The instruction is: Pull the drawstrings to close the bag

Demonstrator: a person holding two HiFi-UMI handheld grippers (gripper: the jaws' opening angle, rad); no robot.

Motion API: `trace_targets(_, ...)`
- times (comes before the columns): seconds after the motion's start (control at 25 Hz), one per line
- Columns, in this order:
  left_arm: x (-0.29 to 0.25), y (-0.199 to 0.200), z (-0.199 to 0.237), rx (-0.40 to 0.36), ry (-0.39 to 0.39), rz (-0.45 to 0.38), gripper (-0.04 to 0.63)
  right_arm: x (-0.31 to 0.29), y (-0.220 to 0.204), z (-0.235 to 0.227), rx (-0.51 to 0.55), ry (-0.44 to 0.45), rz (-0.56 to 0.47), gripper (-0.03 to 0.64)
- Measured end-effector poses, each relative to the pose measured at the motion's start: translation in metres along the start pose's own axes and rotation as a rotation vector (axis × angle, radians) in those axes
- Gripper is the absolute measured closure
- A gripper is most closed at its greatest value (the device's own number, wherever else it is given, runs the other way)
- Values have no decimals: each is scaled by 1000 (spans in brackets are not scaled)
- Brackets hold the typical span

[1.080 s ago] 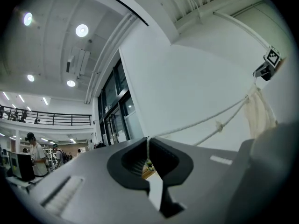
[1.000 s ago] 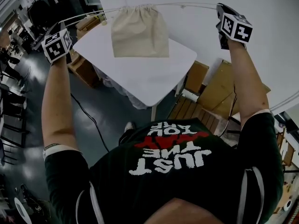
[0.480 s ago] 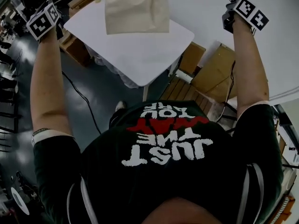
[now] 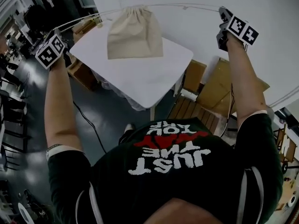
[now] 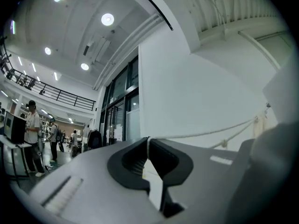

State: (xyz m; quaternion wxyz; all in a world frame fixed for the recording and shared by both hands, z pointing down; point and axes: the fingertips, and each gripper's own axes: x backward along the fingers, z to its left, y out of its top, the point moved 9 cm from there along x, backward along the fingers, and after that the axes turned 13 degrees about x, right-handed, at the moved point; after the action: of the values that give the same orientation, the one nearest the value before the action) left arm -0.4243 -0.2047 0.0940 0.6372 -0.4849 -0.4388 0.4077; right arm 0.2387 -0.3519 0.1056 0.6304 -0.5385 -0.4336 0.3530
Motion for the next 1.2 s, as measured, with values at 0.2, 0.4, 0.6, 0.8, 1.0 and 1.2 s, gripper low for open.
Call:
trace_targets(0.2,6,-3,-1,15,-4,-4,586,1,1,1,4,4,2,606)
trace_targets(0.4,13,-5,1,32,-39,3,586,1,1,5,25,10,11,604)
trace_targets(0.6,16,-8,6,43,-39,32,586,-1,0,10,33,16,25,605)
trace_targets(0.8,22,-8,24,43,0,64,586,1,-2,11,24,22,50,606)
trace_targets(1.0,20,-6,38,74,-49,37,584,-6,-2,5,-46,62,29,604)
trace_targets(1.2,22,-26,56,129,-30,62,586,-10,-16,18,-38,113,48,604)
